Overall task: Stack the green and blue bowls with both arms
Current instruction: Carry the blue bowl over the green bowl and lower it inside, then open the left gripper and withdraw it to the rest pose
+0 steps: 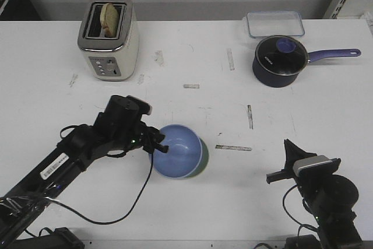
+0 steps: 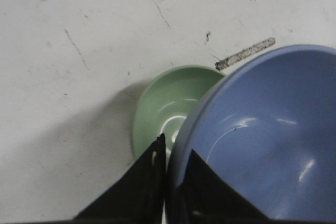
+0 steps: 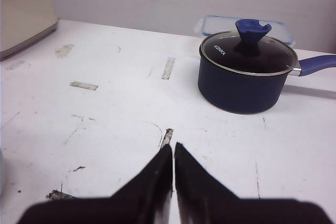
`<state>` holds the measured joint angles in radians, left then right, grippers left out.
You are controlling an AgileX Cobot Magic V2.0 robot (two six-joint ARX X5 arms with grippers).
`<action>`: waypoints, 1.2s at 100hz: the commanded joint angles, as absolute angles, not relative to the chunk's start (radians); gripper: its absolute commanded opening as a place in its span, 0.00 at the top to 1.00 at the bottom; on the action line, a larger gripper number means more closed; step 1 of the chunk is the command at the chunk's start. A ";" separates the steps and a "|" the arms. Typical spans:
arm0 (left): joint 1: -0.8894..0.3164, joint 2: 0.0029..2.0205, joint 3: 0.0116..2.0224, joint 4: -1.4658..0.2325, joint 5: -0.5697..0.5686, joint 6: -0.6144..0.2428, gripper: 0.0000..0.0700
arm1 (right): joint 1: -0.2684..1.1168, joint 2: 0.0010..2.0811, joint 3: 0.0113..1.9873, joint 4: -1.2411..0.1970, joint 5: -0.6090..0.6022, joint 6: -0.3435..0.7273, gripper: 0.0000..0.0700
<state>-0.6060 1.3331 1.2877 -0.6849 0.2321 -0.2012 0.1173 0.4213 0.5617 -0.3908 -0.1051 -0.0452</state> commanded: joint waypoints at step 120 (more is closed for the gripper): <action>-0.668 1.573 1.535 -0.684 0.187 -0.095 0.01 | 0.145 0.427 0.561 -0.390 -0.105 -0.043 1.00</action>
